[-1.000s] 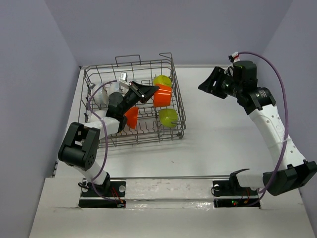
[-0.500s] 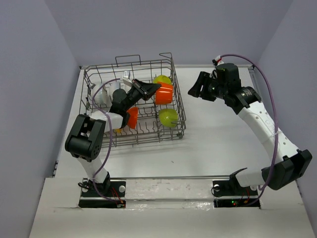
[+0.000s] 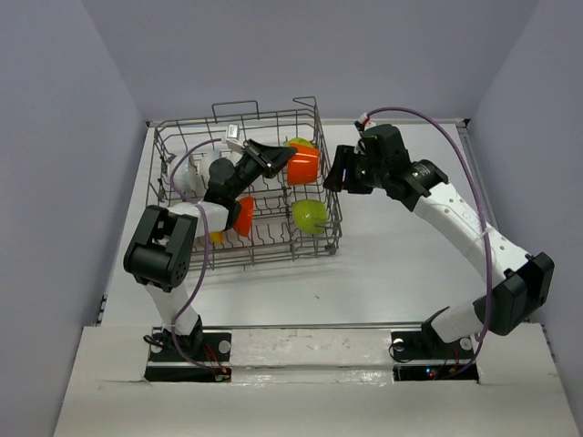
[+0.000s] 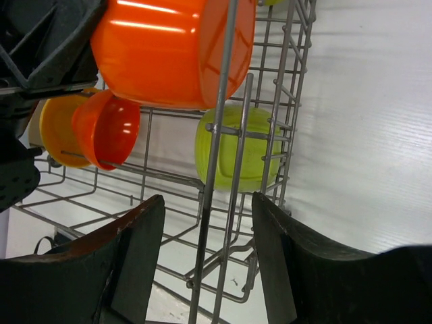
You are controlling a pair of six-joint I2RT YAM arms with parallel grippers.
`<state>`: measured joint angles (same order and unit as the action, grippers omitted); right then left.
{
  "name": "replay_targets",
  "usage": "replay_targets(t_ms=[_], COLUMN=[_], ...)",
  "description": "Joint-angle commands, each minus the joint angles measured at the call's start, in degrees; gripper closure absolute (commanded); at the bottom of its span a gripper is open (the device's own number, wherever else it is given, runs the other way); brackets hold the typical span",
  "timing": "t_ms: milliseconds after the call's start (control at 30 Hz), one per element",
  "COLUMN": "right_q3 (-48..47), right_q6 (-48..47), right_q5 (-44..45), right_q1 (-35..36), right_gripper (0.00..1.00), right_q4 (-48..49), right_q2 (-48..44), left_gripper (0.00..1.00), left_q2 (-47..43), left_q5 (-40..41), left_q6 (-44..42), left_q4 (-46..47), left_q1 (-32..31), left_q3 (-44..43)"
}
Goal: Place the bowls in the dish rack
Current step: Place the upside down bowl on the dish rack.
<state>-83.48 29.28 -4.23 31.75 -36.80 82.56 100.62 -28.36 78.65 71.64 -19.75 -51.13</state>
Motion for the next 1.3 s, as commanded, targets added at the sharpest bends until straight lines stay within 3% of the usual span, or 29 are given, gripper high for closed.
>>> replay_targets(t_ms=[0,467,1267], right_q3=[-0.1,0.4,0.7], right_q6=[-1.4,-1.5,-1.6], right_q5=[2.1,3.8,4.0], right_q1=[1.1,4.6,5.8], right_gripper=[0.4,0.41,0.41], right_q4=[3.0,3.5,3.5], right_q2=[0.5,3.2,4.2], left_gripper=[1.0,1.0,1.0], left_q2=[0.4,4.7,8.1], left_q5=[1.2,4.2,6.6], left_q6=[-0.5,1.4,0.0], left_q4=[26.1,30.8,29.7], left_q1=[0.4,0.4,-1.3], left_q3=[-2.4,-1.9,-5.4])
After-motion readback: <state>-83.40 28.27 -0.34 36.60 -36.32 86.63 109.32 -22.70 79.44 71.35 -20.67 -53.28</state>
